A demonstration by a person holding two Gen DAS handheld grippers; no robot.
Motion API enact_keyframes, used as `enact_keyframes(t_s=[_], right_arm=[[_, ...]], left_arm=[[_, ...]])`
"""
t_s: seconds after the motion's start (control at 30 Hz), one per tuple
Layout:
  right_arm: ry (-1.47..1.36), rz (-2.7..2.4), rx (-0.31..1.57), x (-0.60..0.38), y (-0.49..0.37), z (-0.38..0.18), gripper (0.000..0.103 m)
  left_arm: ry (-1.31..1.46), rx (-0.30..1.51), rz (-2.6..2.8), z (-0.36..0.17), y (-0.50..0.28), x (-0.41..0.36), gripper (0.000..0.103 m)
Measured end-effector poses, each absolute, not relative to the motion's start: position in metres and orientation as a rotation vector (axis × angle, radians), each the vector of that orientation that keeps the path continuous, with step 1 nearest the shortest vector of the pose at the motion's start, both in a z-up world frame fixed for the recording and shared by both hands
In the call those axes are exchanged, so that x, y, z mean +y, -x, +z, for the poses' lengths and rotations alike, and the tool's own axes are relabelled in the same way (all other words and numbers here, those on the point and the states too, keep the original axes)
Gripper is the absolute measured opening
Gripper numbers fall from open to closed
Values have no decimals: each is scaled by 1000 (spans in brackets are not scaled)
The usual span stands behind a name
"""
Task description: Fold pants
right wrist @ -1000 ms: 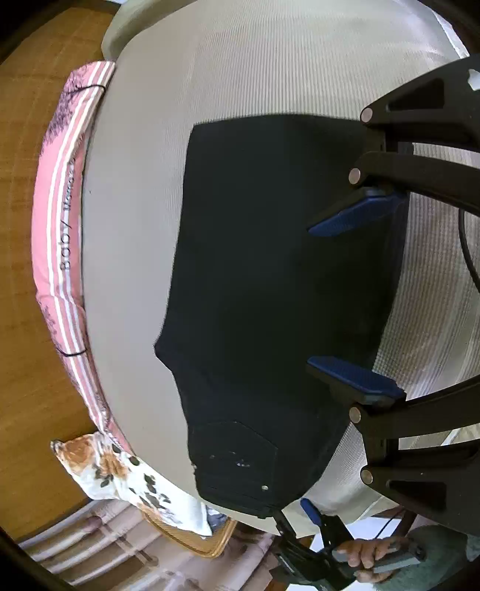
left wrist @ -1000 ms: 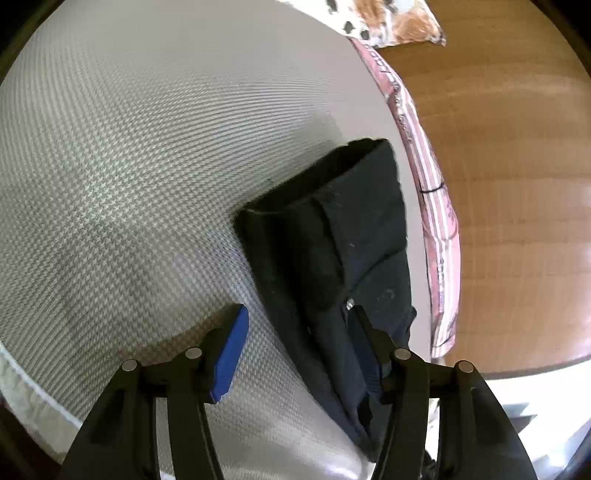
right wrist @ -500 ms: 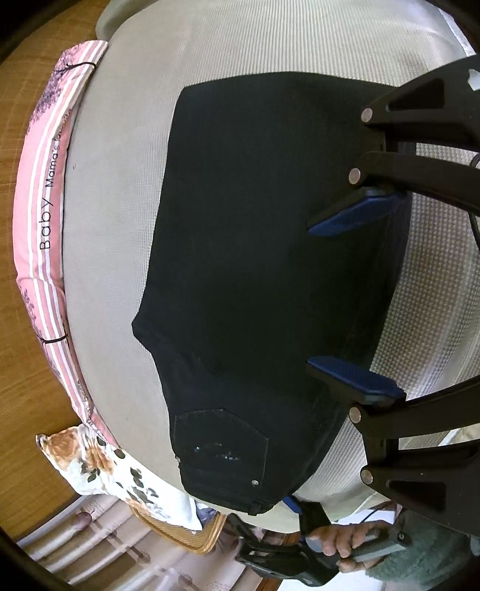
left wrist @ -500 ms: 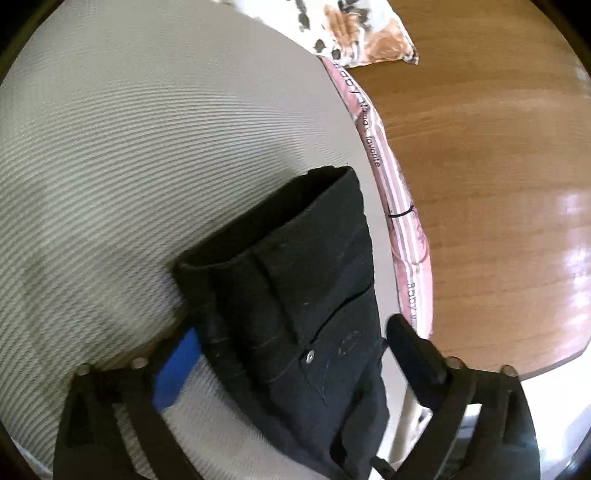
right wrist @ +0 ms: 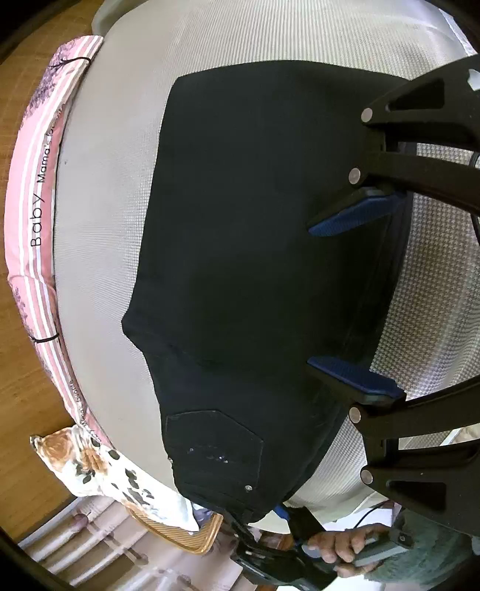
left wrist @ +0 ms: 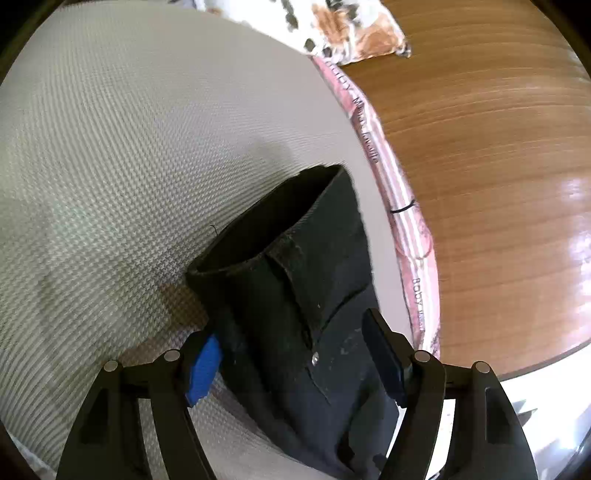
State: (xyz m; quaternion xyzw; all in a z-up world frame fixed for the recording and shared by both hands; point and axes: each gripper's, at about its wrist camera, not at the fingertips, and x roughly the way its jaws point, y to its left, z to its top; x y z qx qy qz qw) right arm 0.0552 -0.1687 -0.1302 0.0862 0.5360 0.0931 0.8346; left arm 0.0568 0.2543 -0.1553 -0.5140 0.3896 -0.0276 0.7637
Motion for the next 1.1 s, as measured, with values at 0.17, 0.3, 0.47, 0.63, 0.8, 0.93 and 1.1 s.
enact_keyframes(t_s=[0.17, 0.3, 0.47, 0.63, 0.8, 0.93, 1.1], right_arm=[[-179, 200, 1131, -168, -56, -130, 65], [-193, 194, 1122, -172, -57, -128, 65], [-217, 168, 1078, -186, -54, -116, 65], [-285, 112, 1012, -219, -48, -97, 65], [-361, 61, 950, -259, -36, -80, 65], [-402, 15, 912, -293, -25, -72, 65], [-480, -28, 898, -334, -11, -76, 66]], left_arm=[[1133, 829, -44, -159, -66, 255, 71], [1111, 840, -6, -159, -71, 254, 46], [1055, 868, 27, -143, -74, 248, 27], [799, 815, -56, -73, -90, 200, 26], [602, 742, -293, -8, -103, 117, 26], [488, 746, -477, 15, -111, 44, 26], [322, 847, -711, 4, -114, -61, 26]])
